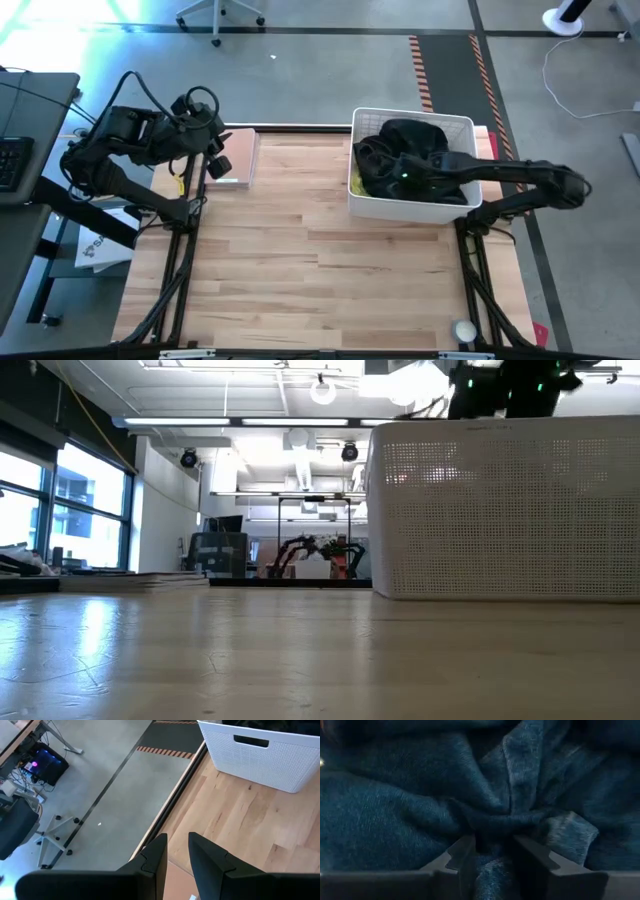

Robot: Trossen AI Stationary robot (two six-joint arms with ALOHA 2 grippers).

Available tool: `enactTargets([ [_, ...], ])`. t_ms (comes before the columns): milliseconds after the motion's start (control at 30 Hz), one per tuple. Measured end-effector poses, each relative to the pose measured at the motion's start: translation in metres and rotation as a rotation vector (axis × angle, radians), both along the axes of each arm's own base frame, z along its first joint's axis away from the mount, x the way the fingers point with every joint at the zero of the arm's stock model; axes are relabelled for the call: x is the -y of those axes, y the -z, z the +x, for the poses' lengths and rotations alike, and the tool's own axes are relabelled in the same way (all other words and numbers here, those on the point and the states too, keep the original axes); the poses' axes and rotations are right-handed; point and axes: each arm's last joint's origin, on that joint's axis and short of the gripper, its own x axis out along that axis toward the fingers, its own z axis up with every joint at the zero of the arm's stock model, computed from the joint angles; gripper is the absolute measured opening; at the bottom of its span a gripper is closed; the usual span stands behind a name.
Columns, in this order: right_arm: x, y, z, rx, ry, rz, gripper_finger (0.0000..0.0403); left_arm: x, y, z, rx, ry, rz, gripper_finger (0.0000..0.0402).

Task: Sort clothes
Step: Put the dark blue jeans into the white laundry bin

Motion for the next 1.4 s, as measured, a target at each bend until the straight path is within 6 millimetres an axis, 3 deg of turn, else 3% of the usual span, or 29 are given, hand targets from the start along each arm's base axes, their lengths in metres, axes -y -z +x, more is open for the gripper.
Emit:
enactTargets([
  [167, 0.021, 0.034, -0.009, 0.093, 0.053, 0.011, 0.0108, 0.000, 0.004, 0.001, -0.017, -0.002, 0.003, 0.0076],
  [333, 0.034, 0.030, -0.010, 0.107, 0.083, -0.027, 0.0108, 0.000, 0.017, 0.008, -0.076, -0.008, 0.014, 0.0076],
  [467, 0.041, 0.000, -0.001, 0.109, 0.039, -0.068, 0.0107, 0.000, 0.029, 0.014, -0.124, -0.014, 0.024, 0.0076],
  [767, 0.049, -0.106, 0.016, 0.277, 0.028, -0.330, 0.0107, -0.001, 0.047, 0.022, -0.155, -0.064, 0.042, 0.0076],
  [900, 0.064, -0.120, 0.014, 0.279, 0.064, -0.461, 0.0107, -0.001, 0.056, 0.026, -0.160, -0.085, 0.065, 0.0076],
  [1000, 0.082, -0.114, 0.010, 0.212, 0.136, -0.494, 0.0107, -0.001, 0.064, 0.031, -0.166, -0.090, 0.067, 0.0076],
  [1133, 0.115, -0.093, 0.009, 0.062, 0.219, -0.491, 0.0107, -0.001, 0.074, 0.036, -0.164, -0.090, 0.067, 0.0076],
  [1267, 0.145, -0.058, 0.014, -0.054, 0.237, -0.386, 0.0107, -0.001, 0.084, 0.038, -0.170, -0.091, 0.068, 0.0076],
  [1400, 0.163, -0.016, 0.023, -0.186, 0.208, -0.238, 0.0107, -0.001, 0.092, 0.035, -0.185, -0.095, 0.064, 0.0076],
])
